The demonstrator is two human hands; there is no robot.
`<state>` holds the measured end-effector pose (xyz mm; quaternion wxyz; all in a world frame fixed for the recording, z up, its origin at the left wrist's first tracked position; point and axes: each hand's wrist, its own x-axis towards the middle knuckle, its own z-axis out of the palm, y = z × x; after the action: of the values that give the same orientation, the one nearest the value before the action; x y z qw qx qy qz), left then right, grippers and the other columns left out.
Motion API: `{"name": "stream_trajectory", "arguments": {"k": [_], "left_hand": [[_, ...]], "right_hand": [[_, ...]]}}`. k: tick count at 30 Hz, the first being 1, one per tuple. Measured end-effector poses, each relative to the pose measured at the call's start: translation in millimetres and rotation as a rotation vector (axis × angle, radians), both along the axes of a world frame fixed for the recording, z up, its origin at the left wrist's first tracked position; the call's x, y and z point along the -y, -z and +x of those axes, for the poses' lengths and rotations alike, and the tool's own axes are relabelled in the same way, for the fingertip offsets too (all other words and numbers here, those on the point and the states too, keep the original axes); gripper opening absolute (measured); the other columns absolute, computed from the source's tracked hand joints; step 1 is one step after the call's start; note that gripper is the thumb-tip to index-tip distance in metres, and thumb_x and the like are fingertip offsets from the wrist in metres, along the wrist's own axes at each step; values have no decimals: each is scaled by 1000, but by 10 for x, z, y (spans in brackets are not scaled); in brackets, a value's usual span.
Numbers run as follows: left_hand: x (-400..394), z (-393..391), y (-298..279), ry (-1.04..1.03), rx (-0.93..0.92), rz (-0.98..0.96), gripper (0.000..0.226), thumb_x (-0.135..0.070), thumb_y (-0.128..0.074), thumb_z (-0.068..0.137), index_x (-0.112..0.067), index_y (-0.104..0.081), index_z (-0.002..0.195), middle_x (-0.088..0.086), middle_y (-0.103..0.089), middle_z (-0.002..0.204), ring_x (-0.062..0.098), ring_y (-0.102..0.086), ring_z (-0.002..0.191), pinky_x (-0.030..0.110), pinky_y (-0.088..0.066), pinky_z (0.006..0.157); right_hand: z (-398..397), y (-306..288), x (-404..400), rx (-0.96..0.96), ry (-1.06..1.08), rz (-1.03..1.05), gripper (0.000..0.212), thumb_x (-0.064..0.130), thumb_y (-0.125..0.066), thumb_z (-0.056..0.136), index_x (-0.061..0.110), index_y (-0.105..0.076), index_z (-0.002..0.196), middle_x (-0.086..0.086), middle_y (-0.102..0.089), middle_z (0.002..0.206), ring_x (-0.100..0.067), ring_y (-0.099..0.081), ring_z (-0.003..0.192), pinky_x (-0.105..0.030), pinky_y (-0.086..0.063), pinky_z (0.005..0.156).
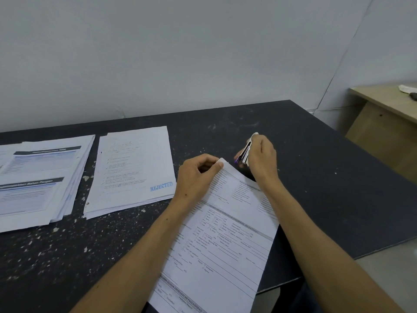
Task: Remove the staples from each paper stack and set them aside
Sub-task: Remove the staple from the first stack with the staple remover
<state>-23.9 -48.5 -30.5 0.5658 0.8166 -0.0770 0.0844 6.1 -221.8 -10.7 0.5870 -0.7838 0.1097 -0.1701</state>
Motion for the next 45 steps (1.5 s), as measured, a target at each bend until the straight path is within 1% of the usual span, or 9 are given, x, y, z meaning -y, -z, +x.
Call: {"name": "stream_trajectory", "arguments": {"k": [2,6,7,10,14,19,24,35,45], "left_hand": [[2,-5,-3,6,1,-5,17,-32,-72,97,-23,-79,109,-10,-76,105,8,-70,100,22,-57,88],[-2,-5,7,7,8,-41,14,-31,-73,96,-23,-80,106,-11,-77,101,7,-72,97,24,-59,85],[-4,-3,11,0,7,-46,15,-31,-73,96,-24,-80,106,-11,-77,100,6,-72,95,25,-60,84],[-5,-9,15,-29,7,-54,16,-32,-75,95,-25,-81,107,-14,-77,99,2,-72,92,24,-61,82],[-8,-12,16,-40,15,-69,16,-32,-76,93,-24,-81,107,-14,-77,98,0,-72,91,23,-61,81],[3,0,12,-55,18,-73,16,-31,-79,91,-21,-80,103,-11,-78,94,2,-73,89,20,-60,79],[-7,-5,-4,-79,40,-88,14,-30,-81,89,-18,-77,95,-8,-76,87,5,-72,85,13,-54,74],[-20,-20,-10,-42,47,-92,15,-30,-82,89,-18,-74,95,-9,-76,83,5,-72,82,15,-54,74],[-22,-42,-29,-29,16,-111,18,-34,-82,87,-19,-74,94,-9,-77,81,5,-74,82,23,-58,78]], "right_hand": [[-3,-5,-79,31,35,-19,29,40,-33,110,20,-52,102,-11,-65,104,-25,-69,95,-29,-56,65],[28,-22,-185,50,-21,-144,25,49,-33,107,28,-46,109,-5,-68,103,-19,-69,92,-36,-62,73],[52,-13,-198,46,-50,-177,25,50,-34,106,28,-46,109,-1,-68,103,-16,-68,92,-34,-61,72],[48,-33,-231,34,-55,-267,19,42,-38,109,25,-46,109,11,-58,94,-9,-60,87,-20,-45,65],[48,5,-261,93,-7,-245,20,42,-42,108,23,-49,106,6,-61,92,-16,-65,88,-22,-50,67],[12,-56,-329,191,12,-232,19,32,-42,109,18,-49,99,7,-56,74,-10,-57,63,-16,-46,55],[35,-61,-404,185,-15,-180,23,33,-41,109,17,-50,96,6,-57,71,-11,-59,64,-33,-51,62],[9,-35,-460,140,-8,-109,22,32,-40,110,16,-52,101,7,-56,75,-8,-55,63,-22,-47,57],[-19,-48,-475,98,24,-101,22,31,-38,111,15,-51,106,10,-52,79,-5,-50,67,-12,-41,57]]}}
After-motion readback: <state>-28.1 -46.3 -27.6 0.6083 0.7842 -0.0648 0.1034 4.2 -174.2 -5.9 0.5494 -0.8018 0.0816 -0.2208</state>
